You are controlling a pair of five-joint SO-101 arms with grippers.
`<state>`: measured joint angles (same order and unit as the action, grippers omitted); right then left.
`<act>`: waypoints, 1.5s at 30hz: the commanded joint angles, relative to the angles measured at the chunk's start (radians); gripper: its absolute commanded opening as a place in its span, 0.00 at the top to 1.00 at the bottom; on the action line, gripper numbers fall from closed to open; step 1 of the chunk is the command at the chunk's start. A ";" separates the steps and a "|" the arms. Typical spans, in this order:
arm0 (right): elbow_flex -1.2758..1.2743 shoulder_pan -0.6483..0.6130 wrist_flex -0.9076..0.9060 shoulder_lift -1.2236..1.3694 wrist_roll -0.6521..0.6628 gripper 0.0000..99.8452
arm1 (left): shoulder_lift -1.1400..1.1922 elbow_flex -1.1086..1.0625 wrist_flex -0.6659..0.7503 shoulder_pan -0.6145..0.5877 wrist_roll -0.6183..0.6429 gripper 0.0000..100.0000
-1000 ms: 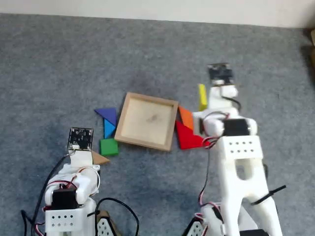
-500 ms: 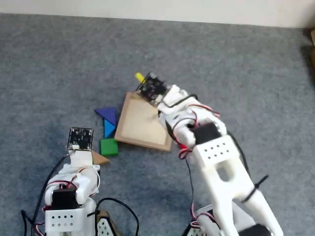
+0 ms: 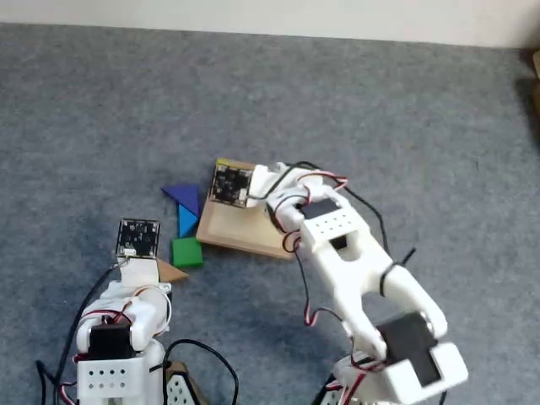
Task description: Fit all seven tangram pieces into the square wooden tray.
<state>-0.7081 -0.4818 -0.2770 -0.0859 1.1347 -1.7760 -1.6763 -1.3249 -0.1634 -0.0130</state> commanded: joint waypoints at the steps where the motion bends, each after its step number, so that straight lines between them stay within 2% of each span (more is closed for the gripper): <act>1: 0.019 0.004 0.059 0.016 0.031 1.00 | -0.045 -0.021 -0.008 0.021 -0.003 0.99; 3: 0.013 0.005 0.061 0.019 0.029 0.98 | -0.045 -0.021 -0.008 0.021 -0.003 0.99; 7: 0.008 0.007 0.059 -0.025 0.029 0.83 | -0.045 -0.021 -0.008 0.021 -0.003 0.99; 9: 0.008 0.007 0.058 -0.047 0.029 0.80 | -0.045 -0.021 -0.008 0.021 -0.003 0.99; 14: 0.007 0.007 0.050 -0.099 0.029 0.80 | -0.045 -0.021 -0.008 0.021 -0.003 0.99; 19: 0.008 -0.005 -0.127 -0.203 -0.017 0.86 | -0.045 -0.021 -0.008 0.021 -0.003 0.99; 21: 0.010 -0.007 -0.185 -0.249 -0.141 0.90 | -0.045 -0.021 -0.008 0.021 -0.003 0.99; 27: 0.018 0.042 -0.432 -0.355 -0.669 0.99 | -0.045 -0.021 -0.008 0.021 -0.003 0.99; 31: 0.016 0.094 -0.611 -0.371 -1.030 0.98 | -0.045 -0.021 -0.008 0.021 -0.003 0.99; 35: 0.008 0.145 -0.654 -0.371 -1.297 0.88 | -0.045 -0.021 -0.008 0.021 -0.003 0.99; 38: -0.008 0.168 -0.691 -0.369 -1.297 0.80 | -0.045 -0.021 -0.008 0.021 -0.003 0.99; 45: -0.021 0.156 -0.792 -0.367 -1.028 0.73 | -0.045 -0.021 -0.008 0.021 -0.003 0.99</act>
<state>-0.7388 -0.3345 -1.0411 -0.4097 0.0084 -1.7760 -1.6763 -1.3249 -0.1634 -0.0130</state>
